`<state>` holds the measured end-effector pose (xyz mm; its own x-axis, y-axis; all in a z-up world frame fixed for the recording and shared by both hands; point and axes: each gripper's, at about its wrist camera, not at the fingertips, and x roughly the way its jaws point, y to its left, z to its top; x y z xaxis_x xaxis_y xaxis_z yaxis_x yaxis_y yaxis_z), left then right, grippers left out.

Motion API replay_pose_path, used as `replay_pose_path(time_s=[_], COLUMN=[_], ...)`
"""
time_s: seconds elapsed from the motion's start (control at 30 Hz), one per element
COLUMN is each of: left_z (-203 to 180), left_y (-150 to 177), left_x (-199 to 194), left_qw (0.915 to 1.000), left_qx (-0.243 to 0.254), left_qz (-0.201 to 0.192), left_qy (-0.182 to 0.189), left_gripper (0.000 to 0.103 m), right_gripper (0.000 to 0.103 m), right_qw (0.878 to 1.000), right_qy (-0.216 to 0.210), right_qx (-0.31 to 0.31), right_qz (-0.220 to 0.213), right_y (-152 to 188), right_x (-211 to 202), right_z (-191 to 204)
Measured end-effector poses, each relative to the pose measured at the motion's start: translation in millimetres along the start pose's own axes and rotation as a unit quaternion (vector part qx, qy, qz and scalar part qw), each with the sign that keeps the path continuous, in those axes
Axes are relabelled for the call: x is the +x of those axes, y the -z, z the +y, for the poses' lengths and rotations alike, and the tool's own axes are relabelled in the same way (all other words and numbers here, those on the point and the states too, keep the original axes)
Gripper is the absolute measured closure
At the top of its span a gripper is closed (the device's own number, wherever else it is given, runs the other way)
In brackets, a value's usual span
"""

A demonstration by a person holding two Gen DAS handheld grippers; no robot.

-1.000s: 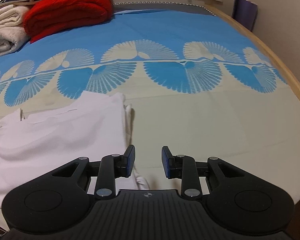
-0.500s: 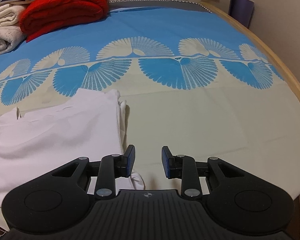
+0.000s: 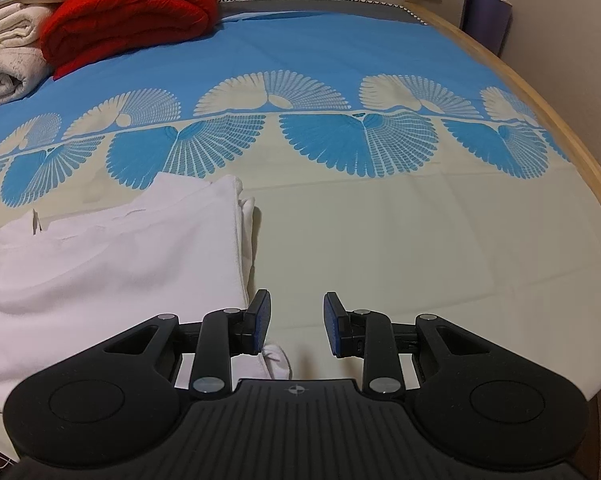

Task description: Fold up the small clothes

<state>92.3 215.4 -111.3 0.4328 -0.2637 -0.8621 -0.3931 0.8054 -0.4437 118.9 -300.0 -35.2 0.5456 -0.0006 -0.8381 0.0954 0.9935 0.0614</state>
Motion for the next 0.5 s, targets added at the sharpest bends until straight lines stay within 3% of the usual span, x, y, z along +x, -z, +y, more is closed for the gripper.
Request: replay_pose_path(time_s=[0.5], left_z=[-3.7], left_y=[-0.8], left_x=[1.7], left_qw=[0.9998], left_qx=[0.017], left_qz=[0.0], left_qy=[-0.009], left_gripper=[0.063], right_gripper=[0.073], right_qw=[1.0], right_qy=[0.0], right_qx=[-0.002], right_qz=[0.002], right_y=[-0.6], right_x=[1.8], right_z=[0.1])
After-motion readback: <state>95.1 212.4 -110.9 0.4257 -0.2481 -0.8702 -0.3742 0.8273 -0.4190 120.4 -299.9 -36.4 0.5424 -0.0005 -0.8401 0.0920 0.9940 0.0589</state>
